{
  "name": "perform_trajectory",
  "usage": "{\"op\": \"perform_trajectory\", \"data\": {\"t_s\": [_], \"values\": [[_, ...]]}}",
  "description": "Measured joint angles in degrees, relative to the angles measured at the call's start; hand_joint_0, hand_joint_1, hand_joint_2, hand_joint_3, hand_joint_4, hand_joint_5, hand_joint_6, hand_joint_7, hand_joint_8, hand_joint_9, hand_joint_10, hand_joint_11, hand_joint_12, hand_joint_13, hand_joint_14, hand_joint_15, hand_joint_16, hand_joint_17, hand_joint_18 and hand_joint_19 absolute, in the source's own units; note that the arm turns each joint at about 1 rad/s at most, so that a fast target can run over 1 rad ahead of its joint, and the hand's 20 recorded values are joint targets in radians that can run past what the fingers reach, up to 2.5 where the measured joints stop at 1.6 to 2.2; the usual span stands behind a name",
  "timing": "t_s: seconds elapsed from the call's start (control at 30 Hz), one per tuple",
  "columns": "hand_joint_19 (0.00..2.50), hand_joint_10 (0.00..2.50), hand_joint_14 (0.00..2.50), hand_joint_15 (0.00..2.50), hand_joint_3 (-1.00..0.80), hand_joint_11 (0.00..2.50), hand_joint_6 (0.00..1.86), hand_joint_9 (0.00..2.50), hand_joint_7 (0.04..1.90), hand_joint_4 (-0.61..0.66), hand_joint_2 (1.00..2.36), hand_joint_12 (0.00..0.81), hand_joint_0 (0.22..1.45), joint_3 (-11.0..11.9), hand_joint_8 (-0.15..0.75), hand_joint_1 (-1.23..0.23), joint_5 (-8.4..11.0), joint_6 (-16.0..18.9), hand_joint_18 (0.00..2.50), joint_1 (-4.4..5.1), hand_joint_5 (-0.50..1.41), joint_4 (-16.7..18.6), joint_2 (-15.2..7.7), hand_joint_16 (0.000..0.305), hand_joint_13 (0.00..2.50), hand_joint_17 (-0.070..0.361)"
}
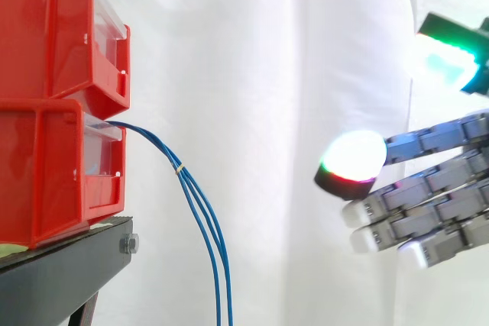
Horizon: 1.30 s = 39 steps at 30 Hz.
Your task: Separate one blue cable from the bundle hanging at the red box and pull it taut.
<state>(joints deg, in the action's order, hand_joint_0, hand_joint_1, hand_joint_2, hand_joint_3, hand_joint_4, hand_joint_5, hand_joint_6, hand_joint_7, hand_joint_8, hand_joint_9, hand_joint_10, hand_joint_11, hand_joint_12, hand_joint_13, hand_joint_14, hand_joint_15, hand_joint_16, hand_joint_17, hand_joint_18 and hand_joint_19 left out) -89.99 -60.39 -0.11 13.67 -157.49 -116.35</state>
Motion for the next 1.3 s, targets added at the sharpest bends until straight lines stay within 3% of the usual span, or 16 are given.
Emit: {"op": "perform_trajectory", "data": {"t_s": [0.13, 0.27, 0.5, 0.6, 0.73, 1.3], "values": [[0.38, 0.01, 0.0, 0.04, -0.5, 0.17, 0.5, 0.44, 0.8, 0.21, 1.0, 0.301, 0.54, 4.2, 0.247, -0.49, -1.0, 1.9, 0.33, -0.71, -0.21, -3.0, -3.1, 0.043, 0.27, 0.097], [0.38, 0.01, 0.0, 0.03, -0.5, 0.18, 0.5, 0.44, 0.8, 0.21, 1.0, 0.3, 0.54, 6.8, 0.246, -0.49, -2.54, 2.3, 0.33, -1.2, -0.21, -4.3, -5.1, 0.043, 0.27, 0.097], [0.39, 0.01, 0.0, 0.04, -0.5, 0.17, 0.5, 0.44, 0.8, 0.21, 1.0, 0.298, 0.54, 9.5, 0.246, -0.49, -3.45, 0.8, 0.33, -1.39, -0.21, -2.0, -8.9, 0.043, 0.27, 0.097], [0.39, 0.01, 0.0, 0.04, -0.5, 0.17, 0.5, 0.44, 0.8, 0.21, 1.0, 0.298, 0.54, 12.8, 0.247, -0.49, -4.55, 2.1, 0.33, -1.64, -0.21, -1.7, -12.2, 0.043, 0.27, 0.097], [0.39, 0.01, 0.0, 0.03, -0.5, 0.18, 0.5, 0.44, 0.8, 0.21, 1.0, 0.297, 0.54, 15.8, 0.246, -0.49, -5.91, 2.6, 0.34, -1.73, -0.21, -2.1, -14.2, 0.043, 0.27, 0.097], [0.39, 0.01, 0.0, 0.04, -0.5, 0.18, 0.5, 0.44, 0.8, 0.21, 1.0, 0.298, 0.54, 17.0, 0.246, -0.49, -6.32, -1.3, 0.34, -1.28, -0.21, 0.4, -15.1, 0.043, 0.27, 0.097]]}}
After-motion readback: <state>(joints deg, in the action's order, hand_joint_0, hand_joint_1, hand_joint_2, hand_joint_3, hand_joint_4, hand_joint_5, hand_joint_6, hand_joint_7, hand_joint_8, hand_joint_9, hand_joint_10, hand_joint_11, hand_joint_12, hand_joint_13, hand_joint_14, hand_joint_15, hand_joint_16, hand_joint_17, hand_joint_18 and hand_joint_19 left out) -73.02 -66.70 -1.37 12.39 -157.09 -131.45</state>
